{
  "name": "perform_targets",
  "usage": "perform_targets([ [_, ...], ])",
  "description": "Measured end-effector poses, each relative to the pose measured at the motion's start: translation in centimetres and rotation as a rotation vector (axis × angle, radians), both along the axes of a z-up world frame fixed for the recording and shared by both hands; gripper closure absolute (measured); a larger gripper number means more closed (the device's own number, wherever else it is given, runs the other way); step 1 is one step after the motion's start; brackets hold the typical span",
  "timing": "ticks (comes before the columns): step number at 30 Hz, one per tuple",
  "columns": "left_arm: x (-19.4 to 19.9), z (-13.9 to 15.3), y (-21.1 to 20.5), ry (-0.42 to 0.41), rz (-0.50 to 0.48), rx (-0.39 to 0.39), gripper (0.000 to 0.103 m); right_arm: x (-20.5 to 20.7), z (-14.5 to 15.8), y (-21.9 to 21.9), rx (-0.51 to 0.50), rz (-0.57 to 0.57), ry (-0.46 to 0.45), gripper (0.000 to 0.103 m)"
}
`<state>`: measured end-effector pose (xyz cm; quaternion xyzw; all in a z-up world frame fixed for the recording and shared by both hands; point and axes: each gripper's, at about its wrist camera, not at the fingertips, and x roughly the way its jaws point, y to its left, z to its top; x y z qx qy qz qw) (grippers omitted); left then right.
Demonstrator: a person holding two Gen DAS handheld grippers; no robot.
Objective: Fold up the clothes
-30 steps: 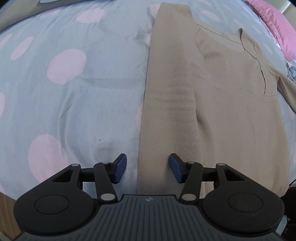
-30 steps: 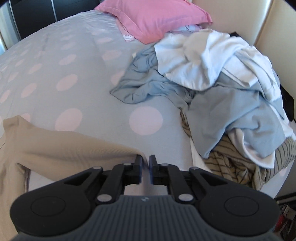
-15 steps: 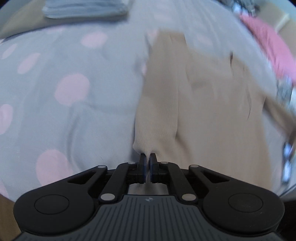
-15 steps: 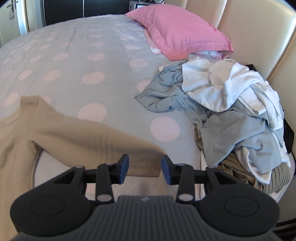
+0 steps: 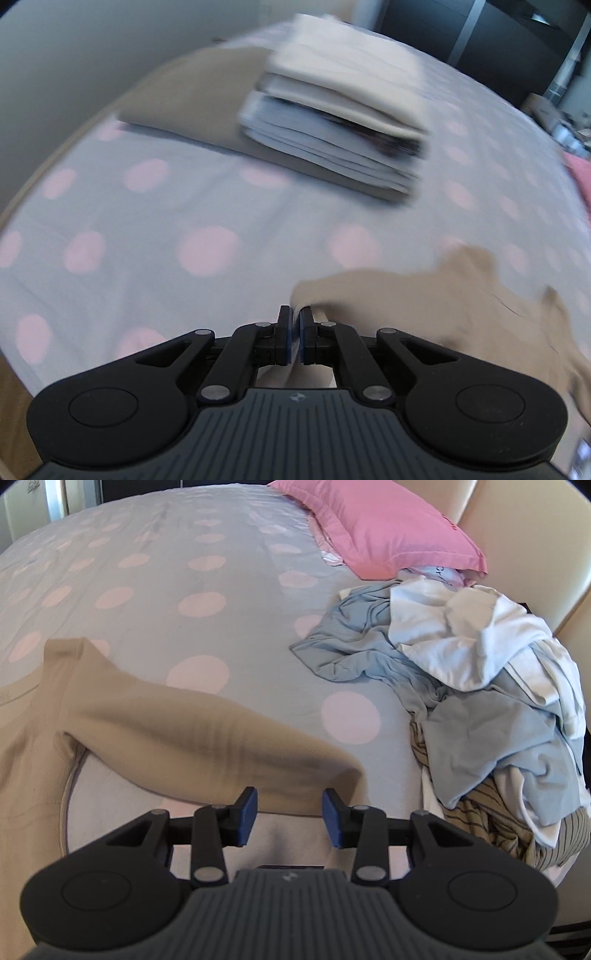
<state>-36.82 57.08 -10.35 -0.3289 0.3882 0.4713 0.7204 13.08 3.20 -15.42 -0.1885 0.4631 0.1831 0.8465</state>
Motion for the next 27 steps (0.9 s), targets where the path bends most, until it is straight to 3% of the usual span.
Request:
perform_targets([
  [3,-1.0,-2.3,1.7,-0.012,0.076,-0.054,0.101,0.2,0.0,0.3,0.016,0.003,0.004,0.062],
  [6,-1.0,-3.3,2.3,-0.008,0.06,-0.078,0.099,0.0,0.3,1.0,0.048,0.037,-0.003,0.063],
  [8,-0.5,-3.3,1.8,0.023,0.03,-0.041,0.089,-0.2,0.7,1.5,0.071,0.067,-0.014,0.063],
  [10,0.0,-3.0,0.9,0.041,0.007,-0.012,0.06,-0.5,1.2,1.9,0.099,0.094,-0.028,0.062],
  [12,0.7,-2.6,-0.2,0.034,-0.024,0.004,0.052,-0.8,1.7,2.2,0.125,0.114,-0.041,0.061],
  [22,4.9,-2.1,-9.1,-0.049,-0.325,-0.039,0.052,-4.0,1.4,2.8,0.17,0.207,0.062,0.06],
  [27,6.4,-5.0,-15.9,0.021,-0.513,-0.106,0.052,-8.6,-0.8,4.0,0.149,0.29,0.203,0.06],
])
